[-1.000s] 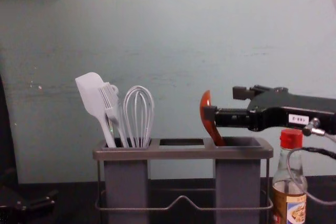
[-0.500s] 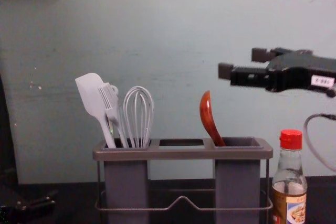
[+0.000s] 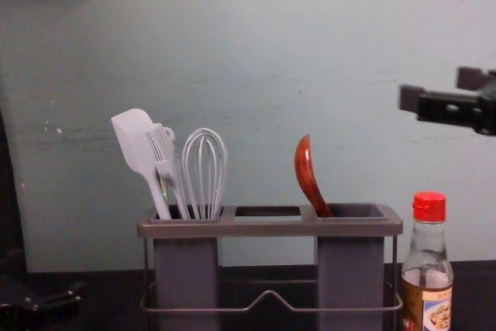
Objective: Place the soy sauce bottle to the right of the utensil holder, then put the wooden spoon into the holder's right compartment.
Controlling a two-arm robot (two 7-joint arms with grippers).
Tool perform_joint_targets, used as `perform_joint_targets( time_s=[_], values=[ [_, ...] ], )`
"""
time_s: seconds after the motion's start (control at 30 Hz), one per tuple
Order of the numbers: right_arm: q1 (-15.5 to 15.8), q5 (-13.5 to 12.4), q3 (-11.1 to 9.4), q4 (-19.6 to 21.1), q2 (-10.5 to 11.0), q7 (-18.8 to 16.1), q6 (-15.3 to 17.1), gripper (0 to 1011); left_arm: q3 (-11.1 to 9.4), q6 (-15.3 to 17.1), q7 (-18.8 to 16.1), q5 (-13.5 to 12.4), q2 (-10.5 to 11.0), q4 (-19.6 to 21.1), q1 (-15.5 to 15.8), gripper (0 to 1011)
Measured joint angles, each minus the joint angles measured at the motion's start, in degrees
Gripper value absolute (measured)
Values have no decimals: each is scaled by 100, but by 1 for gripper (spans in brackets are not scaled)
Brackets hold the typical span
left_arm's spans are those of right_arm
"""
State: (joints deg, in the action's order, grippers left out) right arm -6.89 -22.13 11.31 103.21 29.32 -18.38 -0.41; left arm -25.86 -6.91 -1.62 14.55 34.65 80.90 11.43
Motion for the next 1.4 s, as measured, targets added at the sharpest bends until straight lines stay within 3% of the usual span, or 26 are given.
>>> perform_joint_targets(
  time_s=[0.23, 0.37, 0.6, 1.0, 1.4],
  values=[
    [548, 12, -403, 70, -85, 235, -200, 1002, 0, 0, 0, 0, 0, 0, 0, 1005],
    [813, 164, -612, 26, -194, 439, -415, 1002, 0, 0, 0, 0, 0, 0, 0, 1005],
    [996, 483, -760, -198, -398, 739, -607, 1002, 0, 0, 0, 0, 0, 0, 0, 1005],
    [964, 650, -919, -910, -735, 837, -828, 1002, 0, 0, 0, 0, 0, 0, 0, 1005],
    [771, 891, -874, -1544, -952, 698, -950, 1002, 0, 0, 0, 0, 0, 0, 0, 1005]
  ],
)
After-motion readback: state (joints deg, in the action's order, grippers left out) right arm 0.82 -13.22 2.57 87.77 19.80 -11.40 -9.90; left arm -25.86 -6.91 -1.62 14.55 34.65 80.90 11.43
